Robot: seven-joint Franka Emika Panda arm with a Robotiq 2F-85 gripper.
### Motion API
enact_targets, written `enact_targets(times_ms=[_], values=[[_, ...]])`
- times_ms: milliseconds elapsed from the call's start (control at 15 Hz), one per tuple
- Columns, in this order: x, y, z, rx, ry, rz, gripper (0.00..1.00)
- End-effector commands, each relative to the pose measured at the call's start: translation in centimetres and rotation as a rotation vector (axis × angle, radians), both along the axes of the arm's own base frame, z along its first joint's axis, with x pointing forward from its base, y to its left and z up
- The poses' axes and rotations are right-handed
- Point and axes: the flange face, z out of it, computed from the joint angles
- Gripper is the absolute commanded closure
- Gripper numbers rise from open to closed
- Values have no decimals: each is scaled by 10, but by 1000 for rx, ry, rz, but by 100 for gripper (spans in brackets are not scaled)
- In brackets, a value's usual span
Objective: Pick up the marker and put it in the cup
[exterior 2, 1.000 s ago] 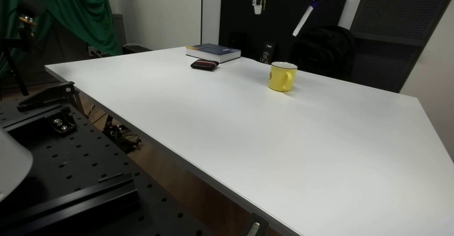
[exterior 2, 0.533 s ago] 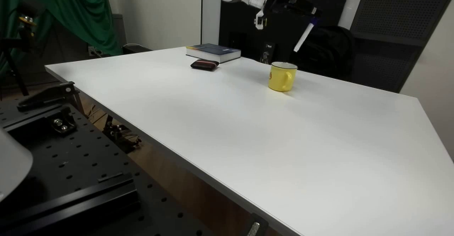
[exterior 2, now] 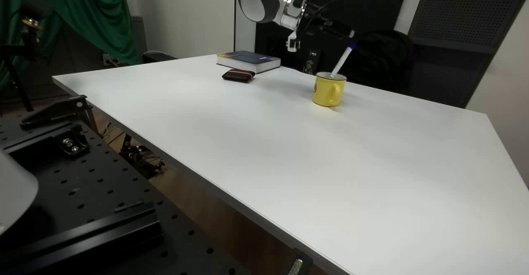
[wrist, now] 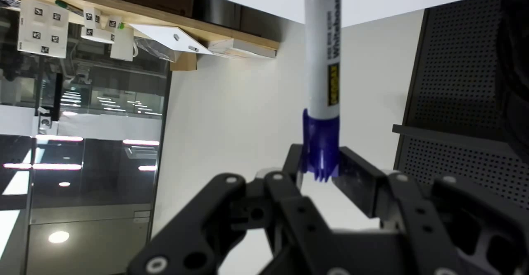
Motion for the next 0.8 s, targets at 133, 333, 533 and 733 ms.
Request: enact_targets(times_ms=[133, 333, 533, 733], values=[[3, 14, -34, -17, 5, -5, 93], [0, 19, -44, -17, 28, -8, 93], [2, 25, -39, -16, 46, -7, 48], [6, 39, -19, -12, 34, 5, 27]])
